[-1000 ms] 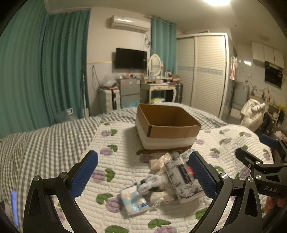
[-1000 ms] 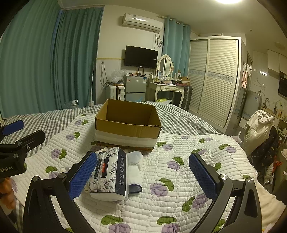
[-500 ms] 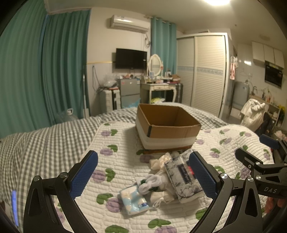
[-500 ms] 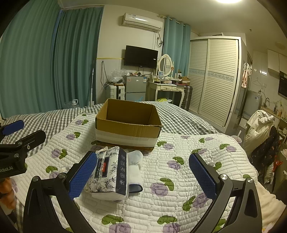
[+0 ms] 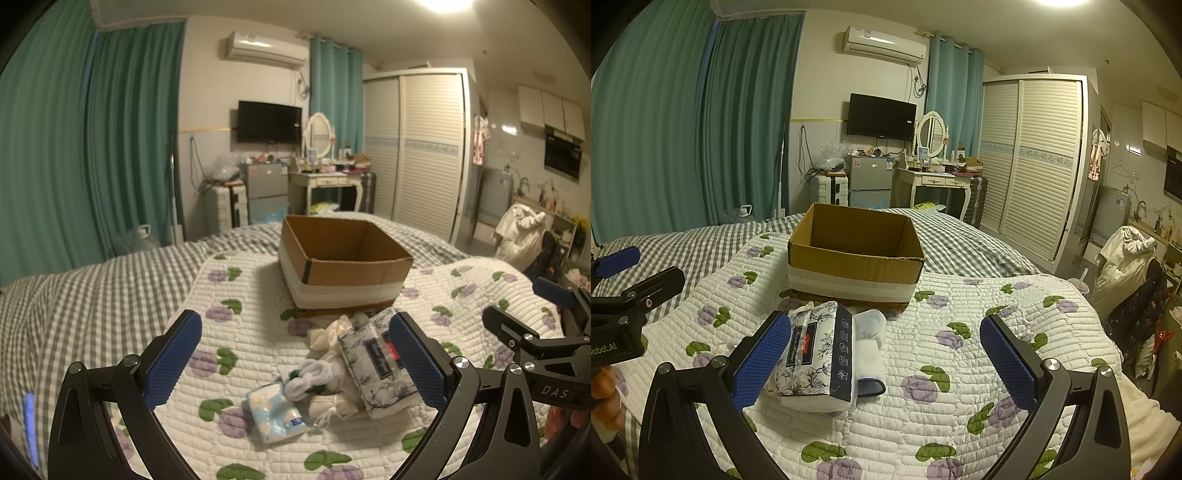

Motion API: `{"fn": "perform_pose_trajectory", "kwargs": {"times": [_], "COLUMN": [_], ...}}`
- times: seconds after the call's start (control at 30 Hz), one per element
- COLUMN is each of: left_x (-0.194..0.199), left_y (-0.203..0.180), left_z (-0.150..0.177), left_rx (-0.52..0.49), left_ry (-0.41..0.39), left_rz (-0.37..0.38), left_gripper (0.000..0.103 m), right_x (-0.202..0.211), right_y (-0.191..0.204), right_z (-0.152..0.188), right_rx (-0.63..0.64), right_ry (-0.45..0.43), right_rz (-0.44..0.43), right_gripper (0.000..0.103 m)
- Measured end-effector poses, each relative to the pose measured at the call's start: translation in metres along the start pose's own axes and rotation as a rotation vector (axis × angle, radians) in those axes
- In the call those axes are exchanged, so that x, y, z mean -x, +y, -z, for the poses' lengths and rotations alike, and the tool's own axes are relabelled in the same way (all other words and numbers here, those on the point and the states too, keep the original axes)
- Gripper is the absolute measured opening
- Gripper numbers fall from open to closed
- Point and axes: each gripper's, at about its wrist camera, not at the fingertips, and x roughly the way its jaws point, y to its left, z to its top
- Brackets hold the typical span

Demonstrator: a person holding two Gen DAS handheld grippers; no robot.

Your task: Organize soft objects

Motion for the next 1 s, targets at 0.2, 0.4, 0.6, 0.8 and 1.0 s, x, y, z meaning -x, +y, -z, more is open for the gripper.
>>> {"fn": "perform_pose_trajectory", "kwargs": {"times": [0.2,0.4,0.6,0.8,1.0], "left_x": [0.006,0.015,0.000,-0.038,-0.071], "left_y": [0.001,0.004,0.014,0.024,0.032], "left_z": [-0.004,-0.004,0.013,0.046,0.074], "left_rx": [0.001,0.010,0.035,0.044,0.047], "left_ry": [-0.013,-0.014,0.050,0.169,0.270], "left_rz": [0.003,0.000,-0.027,-0.077,-0.111], "left_gripper": [0.103,0.103,0.103,0.103,0.102], "right_x": [0.003,0.017,0.003,-0.040,-0.082], "right_y": [0.002,0.005,0.016,0.029,0.047], "right_z": [-0.001,-0.004,0.009,0.034,0.051], "right_rx": [0.002,0.015,0.059,0.084,0.095], "right_ry": [-0.008,-0.018,0.040,0.153,0.232], "right_rz": [-0.001,-0.010,-0.029,-0.068,-0.131], "right_gripper": [0.103,0.103,0.103,0.094,0.079]}}
